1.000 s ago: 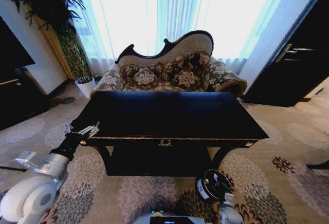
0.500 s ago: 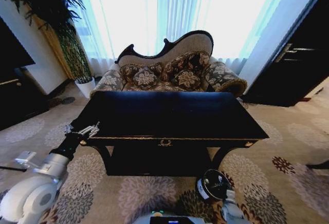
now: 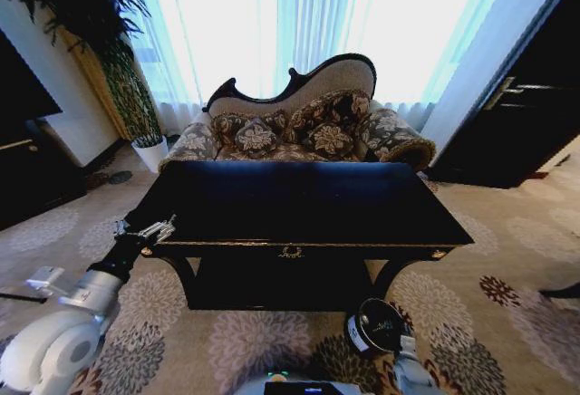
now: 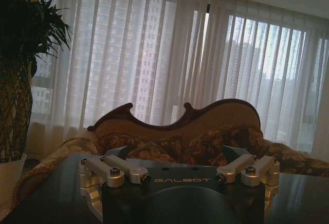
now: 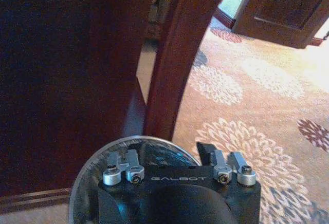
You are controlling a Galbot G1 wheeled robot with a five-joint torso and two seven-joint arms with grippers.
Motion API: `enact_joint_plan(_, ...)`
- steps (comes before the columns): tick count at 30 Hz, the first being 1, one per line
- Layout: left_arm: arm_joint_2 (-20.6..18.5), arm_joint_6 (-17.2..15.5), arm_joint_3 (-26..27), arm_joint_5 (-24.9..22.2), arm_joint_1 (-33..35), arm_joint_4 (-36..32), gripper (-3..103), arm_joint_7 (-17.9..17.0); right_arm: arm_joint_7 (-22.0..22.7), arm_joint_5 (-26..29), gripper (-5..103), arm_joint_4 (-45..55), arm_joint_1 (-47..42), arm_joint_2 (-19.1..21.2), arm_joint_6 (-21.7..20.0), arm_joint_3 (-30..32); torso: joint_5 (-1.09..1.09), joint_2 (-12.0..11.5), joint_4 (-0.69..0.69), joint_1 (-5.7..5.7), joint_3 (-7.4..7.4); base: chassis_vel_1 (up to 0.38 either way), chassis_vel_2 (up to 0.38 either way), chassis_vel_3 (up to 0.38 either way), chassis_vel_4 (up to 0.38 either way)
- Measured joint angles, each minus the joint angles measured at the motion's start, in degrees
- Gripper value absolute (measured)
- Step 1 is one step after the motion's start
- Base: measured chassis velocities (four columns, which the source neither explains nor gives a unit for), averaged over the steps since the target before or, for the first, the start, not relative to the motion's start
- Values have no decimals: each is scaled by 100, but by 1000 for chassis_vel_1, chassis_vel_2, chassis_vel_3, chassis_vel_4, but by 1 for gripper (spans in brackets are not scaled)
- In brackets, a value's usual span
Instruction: Move to the front of the table and place the trash on the table into the trash bin.
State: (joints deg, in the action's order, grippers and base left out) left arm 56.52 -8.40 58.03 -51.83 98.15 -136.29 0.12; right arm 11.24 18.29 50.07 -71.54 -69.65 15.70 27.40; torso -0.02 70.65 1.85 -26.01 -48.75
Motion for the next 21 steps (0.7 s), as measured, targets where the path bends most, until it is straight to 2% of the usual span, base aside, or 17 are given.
enact_joint_plan(3,0,0,0,0,0,0,100,0,-99,83,72,525,-362,-76,80,31,1,0,1,0,0,0,0,0,0)
enact_joint_plan(4,0,0,0,0,0,0,100,0,-162,25,72,769,-545,-113,236,54,1,0,2,0,0,0,0,0,0)
enact_joint_plan(5,0,0,0,0,0,0,100,0,-203,-115,77,935,-685,-140,444,87,0,0,2,1,0,0,0,0,0)
enact_joint_plan(6,0,0,0,0,0,0,100,0,-203,-115,77,935,-685,-140,444,87,0,0,2,1,0,0,0,0,0)
enact_joint_plan(10,0,0,0,0,0,0,100,0,-292,-420,97,1498,-1155,-179,1054,215,0,0,1,0,1,0,0,0,0)
enact_joint_plan(16,0,0,0,0,0,-1,100,0,-255,-420,100,2368,-1719,-286,1353,435,0,0,0,0,1,0,0,0,0)
enact_joint_plan(20,0,0,0,0,0,0,100,0,-258,33,100,3619,-2471,-474,1331,795,0,1,2,0,1,0,0,0,0)
enact_joint_plan(21,0,0,0,0,0,0,100,0,-258,33,100,3619,-2471,-474,1331,795,0,1,2,0,1,0,0,0,0)
